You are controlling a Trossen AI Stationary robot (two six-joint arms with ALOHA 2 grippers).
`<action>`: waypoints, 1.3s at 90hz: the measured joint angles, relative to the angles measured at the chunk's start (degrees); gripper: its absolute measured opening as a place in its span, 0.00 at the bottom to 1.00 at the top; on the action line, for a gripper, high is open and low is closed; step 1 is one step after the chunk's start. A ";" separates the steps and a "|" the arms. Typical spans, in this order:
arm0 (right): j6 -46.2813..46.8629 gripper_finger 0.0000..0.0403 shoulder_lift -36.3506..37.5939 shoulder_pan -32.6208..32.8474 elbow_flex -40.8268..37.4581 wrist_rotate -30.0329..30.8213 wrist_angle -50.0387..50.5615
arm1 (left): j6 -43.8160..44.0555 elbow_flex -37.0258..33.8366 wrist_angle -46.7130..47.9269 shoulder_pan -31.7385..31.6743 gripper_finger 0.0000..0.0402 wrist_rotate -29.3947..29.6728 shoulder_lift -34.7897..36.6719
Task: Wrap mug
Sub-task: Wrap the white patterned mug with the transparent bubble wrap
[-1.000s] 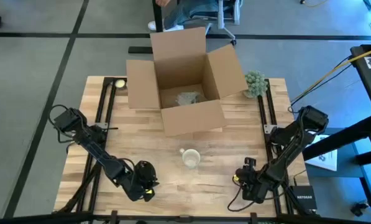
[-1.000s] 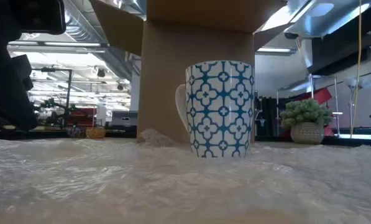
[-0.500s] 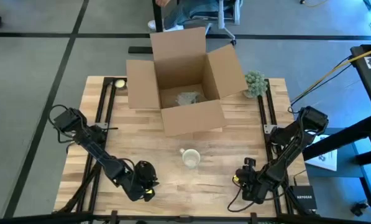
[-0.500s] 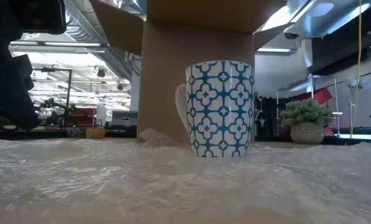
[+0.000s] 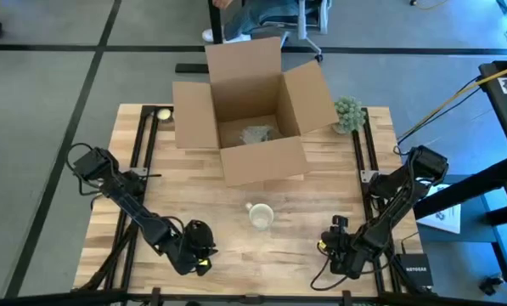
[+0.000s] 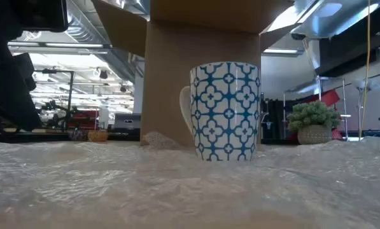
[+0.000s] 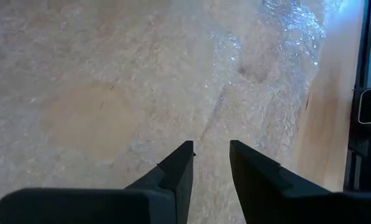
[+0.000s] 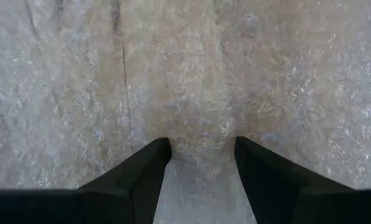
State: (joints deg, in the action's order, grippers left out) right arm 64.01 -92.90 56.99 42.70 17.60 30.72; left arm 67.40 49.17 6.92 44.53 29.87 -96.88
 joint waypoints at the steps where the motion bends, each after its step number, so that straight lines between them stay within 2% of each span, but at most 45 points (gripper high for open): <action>1: 0.00 0.42 0.00 -0.01 0.00 0.06 -0.02 | 0.00 0.00 0.00 0.00 0.22 0.00 0.00; 11: 0.00 0.33 -0.02 -0.04 -0.02 0.60 -0.17 | 0.02 0.00 -0.03 0.00 0.22 0.02 0.00; 34: -0.95 0.02 -0.20 -0.07 1.03 2.65 -0.27 | 0.06 0.00 -0.33 0.00 0.22 0.02 -0.01; 55: -7.88 0.01 1.46 -1.71 8.35 11.62 3.28 | -0.52 1.06 -0.15 -0.37 0.22 -0.02 -0.04; 78: -31.12 0.00 1.63 -9.47 18.91 30.39 3.59 | -9.18 5.35 -0.32 -4.32 0.22 0.00 -0.04; 88: -41.40 0.00 1.68 -13.95 21.88 35.30 0.03 | -13.40 7.47 -0.19 -6.28 0.22 -0.09 -0.04; 94: -47.02 0.00 1.68 -16.90 22.16 34.46 -4.87 | -15.98 8.70 -0.16 -7.35 0.22 -0.09 -0.04; 101: -51.90 0.00 1.39 -20.39 21.55 29.69 -10.49 | -19.08 10.16 0.11 -8.70 0.22 -0.24 -0.04; 117: -56.96 0.00 -1.96 -26.49 20.59 21.61 -17.09 | -24.93 13.42 0.04 -11.96 0.22 0.55 -0.04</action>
State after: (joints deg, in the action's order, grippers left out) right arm 7.04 -94.86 30.50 63.29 39.22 13.63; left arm 42.46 62.59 6.95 32.57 30.42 -96.92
